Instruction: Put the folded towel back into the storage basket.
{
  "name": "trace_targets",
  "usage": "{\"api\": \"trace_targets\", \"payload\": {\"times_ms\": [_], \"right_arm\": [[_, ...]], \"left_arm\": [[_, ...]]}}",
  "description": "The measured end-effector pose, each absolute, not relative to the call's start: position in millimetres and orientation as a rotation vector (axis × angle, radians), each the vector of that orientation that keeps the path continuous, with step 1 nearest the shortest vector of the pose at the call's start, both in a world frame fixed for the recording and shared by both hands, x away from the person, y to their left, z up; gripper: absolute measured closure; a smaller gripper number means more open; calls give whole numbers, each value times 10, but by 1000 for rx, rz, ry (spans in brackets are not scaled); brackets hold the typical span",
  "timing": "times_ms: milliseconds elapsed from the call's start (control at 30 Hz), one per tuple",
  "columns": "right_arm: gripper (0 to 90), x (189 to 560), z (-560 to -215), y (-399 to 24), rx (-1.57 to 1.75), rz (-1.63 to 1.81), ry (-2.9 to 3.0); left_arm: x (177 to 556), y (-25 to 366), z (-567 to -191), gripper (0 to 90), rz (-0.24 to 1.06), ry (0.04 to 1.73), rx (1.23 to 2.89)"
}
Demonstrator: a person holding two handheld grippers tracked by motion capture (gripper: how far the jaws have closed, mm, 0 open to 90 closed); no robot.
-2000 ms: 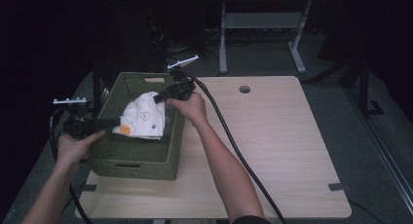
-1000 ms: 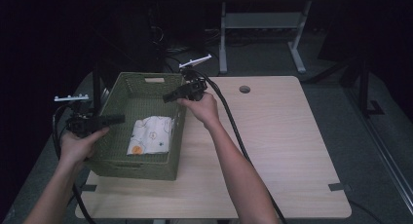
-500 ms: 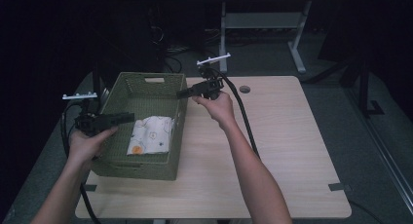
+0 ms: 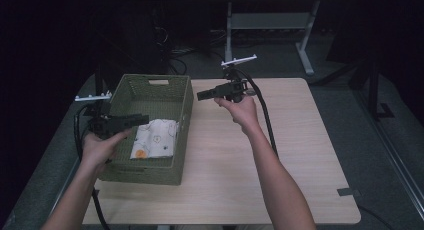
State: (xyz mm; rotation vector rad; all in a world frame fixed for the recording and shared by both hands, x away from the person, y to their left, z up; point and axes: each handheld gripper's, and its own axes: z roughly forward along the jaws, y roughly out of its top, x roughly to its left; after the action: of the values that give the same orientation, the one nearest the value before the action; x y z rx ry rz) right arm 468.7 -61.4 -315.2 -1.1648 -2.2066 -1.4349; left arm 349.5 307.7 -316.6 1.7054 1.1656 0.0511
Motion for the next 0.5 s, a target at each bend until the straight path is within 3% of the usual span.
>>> {"api": "trace_targets", "payload": {"times_ms": [500], "right_arm": [[385, 4623, -3210, -1021, -1196, -1454, -2172]], "left_arm": [[3474, 2753, -3151, 431, 31, 1134, 1705]]}}
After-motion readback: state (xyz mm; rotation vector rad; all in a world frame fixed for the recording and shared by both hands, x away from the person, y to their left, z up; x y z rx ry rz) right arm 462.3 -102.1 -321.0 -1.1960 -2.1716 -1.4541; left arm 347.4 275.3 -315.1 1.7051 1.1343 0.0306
